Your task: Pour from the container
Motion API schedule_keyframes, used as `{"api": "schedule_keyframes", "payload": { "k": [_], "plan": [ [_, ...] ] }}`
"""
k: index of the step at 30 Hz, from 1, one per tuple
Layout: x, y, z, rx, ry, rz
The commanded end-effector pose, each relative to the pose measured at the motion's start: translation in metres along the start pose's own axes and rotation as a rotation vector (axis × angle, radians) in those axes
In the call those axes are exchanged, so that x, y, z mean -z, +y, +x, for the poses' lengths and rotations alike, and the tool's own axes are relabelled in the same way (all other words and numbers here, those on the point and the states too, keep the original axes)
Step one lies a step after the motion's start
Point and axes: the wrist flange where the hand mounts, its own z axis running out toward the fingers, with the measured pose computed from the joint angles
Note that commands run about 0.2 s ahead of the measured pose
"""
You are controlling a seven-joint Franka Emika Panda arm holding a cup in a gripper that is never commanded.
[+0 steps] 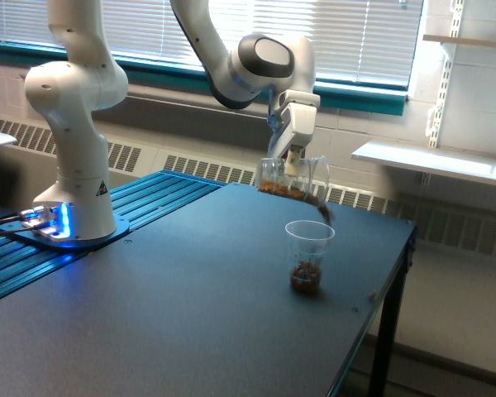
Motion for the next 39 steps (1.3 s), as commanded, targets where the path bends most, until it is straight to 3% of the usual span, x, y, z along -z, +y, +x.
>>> {"api": "schedule_keyframes", "payload": {
  "k": [1, 39],
  "plan": [
    [-0.004, -0.001, -0.005, 0.034, -0.007, -0.019],
    [-0.007, -0.007, -0.028, 0.113, -0.031, -0.07]
  ]
}}
